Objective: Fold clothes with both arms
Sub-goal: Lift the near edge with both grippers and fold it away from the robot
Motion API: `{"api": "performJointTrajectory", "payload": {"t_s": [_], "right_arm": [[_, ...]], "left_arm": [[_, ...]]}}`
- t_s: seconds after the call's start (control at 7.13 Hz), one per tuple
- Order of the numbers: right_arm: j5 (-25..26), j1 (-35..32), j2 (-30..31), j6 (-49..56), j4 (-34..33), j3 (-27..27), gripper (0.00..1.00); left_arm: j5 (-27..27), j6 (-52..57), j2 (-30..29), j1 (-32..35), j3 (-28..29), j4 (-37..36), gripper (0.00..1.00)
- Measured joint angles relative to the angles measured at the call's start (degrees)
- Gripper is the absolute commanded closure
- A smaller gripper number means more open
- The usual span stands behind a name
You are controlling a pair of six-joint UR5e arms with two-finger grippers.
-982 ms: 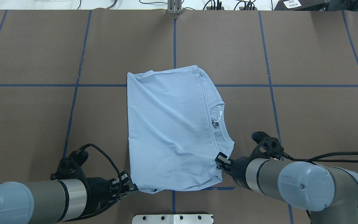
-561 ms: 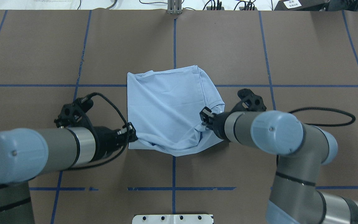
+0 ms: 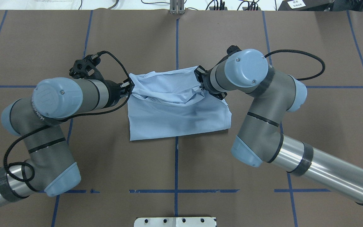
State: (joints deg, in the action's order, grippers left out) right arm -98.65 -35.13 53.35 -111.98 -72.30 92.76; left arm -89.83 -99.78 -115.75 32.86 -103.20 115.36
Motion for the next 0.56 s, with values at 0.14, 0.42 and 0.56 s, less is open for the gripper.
{"api": "performJointTrajectory", "payload": {"t_s": [0.14, 0.42, 0.56], "right_arm": [[-0.1, -0.4, -1.5, 0.1, 2.1, -4.0, 1.0], [-3.4, -3.3, -4.9, 3.8, 11.2, -16.9, 0.0], [-5.1, -5.3, -8.0, 10.4, 15.3, -25.8, 0.0]], "left_arm": [[0.1, 0.4, -0.6, 0.9, 3.3, 2.4, 0.96], [0.2, 2.3, -4.8, 4.0, 17.5, 11.1, 0.02], [0.3, 5.0, -8.7, 6.6, 27.9, 17.2, 0.0]]}}
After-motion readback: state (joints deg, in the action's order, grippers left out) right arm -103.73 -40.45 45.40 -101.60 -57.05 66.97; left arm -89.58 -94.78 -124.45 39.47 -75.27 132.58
